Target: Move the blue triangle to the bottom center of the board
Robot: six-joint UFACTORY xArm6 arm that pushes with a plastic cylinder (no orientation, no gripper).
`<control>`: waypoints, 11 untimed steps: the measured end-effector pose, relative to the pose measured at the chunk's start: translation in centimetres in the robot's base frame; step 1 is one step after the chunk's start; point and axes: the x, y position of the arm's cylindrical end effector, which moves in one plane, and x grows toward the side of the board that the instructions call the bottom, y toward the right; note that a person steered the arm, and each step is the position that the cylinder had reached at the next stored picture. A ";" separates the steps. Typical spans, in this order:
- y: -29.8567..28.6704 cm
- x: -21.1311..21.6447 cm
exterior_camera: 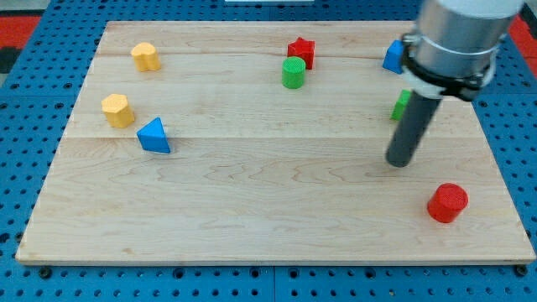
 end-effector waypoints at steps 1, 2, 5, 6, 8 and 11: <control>-7.2 -1.9; -13.9 -6.2; -32.7 -6.0; -29.4 -2.3; -24.0 -2.8; -24.1 0.8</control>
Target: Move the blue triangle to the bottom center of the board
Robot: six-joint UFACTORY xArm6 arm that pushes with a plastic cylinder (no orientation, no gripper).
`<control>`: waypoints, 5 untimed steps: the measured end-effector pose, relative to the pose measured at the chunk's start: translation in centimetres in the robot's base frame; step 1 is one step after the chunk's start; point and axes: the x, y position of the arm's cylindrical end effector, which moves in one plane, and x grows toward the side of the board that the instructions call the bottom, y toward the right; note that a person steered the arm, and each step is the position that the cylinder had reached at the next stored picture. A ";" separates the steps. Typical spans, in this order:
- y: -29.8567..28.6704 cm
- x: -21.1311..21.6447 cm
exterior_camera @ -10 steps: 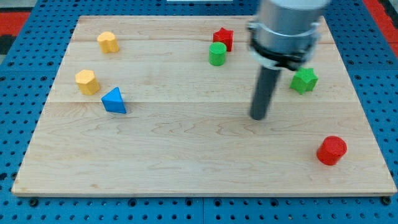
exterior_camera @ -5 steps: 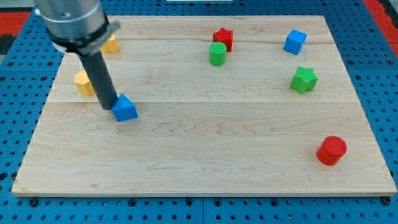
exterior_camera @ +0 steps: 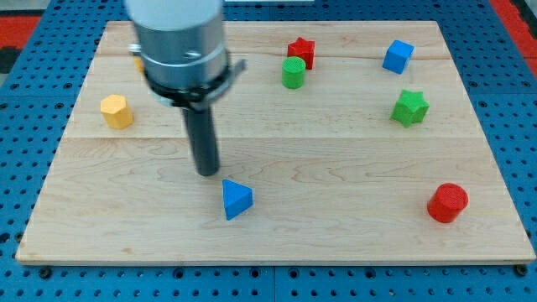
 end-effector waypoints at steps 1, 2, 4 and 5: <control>-1.6 2.0; -0.1 4.5; 6.5 5.1; 7.3 5.1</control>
